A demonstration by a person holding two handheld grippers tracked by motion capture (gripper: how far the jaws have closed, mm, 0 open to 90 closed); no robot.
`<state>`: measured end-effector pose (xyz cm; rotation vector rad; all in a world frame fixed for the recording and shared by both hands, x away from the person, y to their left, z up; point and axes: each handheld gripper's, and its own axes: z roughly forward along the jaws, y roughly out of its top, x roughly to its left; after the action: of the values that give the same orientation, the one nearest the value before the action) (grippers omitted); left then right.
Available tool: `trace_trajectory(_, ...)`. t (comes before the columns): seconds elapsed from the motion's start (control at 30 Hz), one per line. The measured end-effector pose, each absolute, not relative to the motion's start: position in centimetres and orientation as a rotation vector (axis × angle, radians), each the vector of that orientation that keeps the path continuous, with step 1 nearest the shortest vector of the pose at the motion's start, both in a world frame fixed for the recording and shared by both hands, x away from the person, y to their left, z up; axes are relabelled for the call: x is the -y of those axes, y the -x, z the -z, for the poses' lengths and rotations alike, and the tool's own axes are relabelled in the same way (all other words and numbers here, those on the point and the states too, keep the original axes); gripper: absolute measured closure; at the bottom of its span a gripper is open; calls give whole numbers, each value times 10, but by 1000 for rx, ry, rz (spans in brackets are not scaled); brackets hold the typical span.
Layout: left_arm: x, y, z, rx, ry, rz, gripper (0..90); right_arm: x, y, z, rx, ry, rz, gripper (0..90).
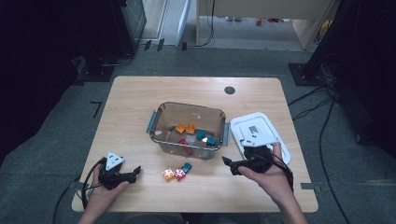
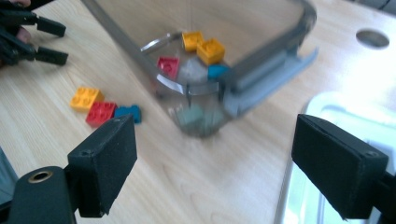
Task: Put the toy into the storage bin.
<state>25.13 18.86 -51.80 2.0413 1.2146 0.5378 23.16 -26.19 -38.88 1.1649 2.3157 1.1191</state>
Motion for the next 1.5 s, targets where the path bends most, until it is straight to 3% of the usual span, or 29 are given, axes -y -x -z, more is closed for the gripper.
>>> trace_trajectory(0.23, -189, -247, 517, -1202, -2015, -551, 421, 263, -212, 432, -2331, -1207, -1115, 148)
trace_trajectory(0.33, -190, -246, 516, -1225, -2002, -556, 582, 255, -211, 451, -2369, -1226, -1099, 149)
trace_trajectory(0.5, -186, -244, 515, -1209, -2012, -538, 632, 232, -210, 473, -2400, -1202, -1098, 186)
trace_trajectory(0.63, -178, -241, 516, -1171, -2025, -515, 605, 213, -212, 486, -2440, -1187, -1117, 233)
trace_trajectory(0.87, -175, -242, 517, -1159, -2041, -529, 396, 178, -209, 493, -2448, -1160, -1182, 349)
trace_trajectory(1.1, -184, -246, 518, -1261, -2020, -556, 196, 148, -207, 498, -2452, -1088, -1193, 572)
trace_trajectory(1.5, -182, -248, 518, -1266, -2027, -556, 152, 118, -212, 506, -2431, -1116, -1188, 511)
